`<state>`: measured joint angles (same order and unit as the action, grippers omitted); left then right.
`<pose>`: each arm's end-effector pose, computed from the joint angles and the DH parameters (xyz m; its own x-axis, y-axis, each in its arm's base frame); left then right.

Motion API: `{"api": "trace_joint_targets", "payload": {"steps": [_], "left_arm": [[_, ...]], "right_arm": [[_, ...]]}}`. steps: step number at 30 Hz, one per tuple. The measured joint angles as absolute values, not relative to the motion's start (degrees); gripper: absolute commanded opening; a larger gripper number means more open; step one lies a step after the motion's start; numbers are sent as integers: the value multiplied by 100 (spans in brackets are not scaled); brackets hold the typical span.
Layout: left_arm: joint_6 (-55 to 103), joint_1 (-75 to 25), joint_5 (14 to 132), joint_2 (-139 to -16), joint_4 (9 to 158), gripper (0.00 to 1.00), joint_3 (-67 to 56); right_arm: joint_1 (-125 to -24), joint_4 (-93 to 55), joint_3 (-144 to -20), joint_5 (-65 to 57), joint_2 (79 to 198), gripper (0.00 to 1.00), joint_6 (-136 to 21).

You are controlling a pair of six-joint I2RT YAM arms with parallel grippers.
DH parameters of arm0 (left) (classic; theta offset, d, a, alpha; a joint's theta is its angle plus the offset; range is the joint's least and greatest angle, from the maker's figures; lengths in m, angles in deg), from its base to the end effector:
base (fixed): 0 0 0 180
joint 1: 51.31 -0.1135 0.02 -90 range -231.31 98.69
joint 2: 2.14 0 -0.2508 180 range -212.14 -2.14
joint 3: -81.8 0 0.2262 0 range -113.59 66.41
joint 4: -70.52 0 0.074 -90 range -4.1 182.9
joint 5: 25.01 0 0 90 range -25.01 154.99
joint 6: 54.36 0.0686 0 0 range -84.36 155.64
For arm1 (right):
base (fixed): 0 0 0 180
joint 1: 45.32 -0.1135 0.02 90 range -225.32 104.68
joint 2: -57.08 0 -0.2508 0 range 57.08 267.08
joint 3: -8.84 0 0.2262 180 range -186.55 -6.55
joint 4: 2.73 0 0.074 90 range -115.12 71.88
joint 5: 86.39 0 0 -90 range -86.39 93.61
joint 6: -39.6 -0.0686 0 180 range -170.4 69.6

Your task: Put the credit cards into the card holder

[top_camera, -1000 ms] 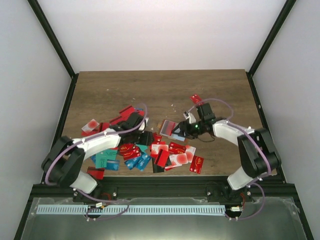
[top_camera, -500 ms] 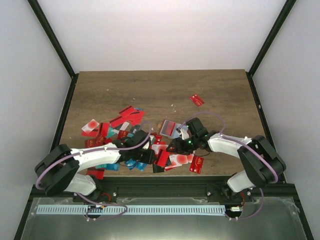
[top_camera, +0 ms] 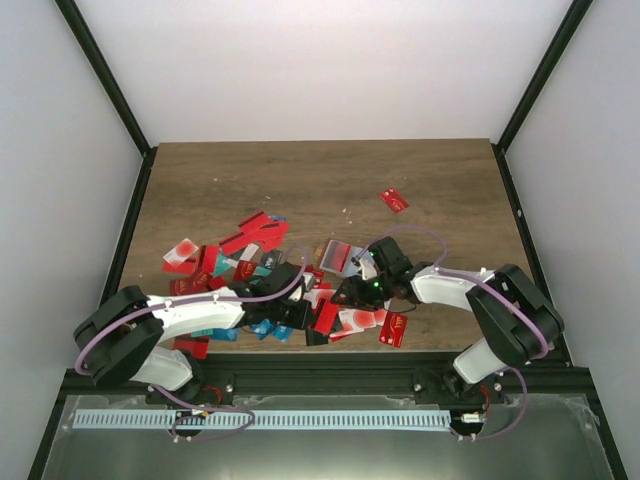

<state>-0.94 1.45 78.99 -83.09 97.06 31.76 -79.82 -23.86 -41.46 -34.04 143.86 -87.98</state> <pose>0.1382 -0.2093 0.1265 -0.9169 0.2507 -0.3105 0.3796 0.7882 -0.4844 0.1877 0.1798 0.1211 -0.9895 -0.0941 -0.1100 -0.1447 0.6619 0.7355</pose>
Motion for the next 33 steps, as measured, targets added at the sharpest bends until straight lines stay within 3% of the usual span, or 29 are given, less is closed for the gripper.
{"api": "trace_joint_targets", "payload": {"steps": [26,33], "left_arm": [[-151,313,8082,-8772,8849,12,3408],[-170,317,8067,-8713,8668,12,3543]], "right_arm": [[-7991,-1885,-4221,-3647,14834,55,-9043],[-7991,-1559,-4221,-3863,15035,51,-9144]]}}
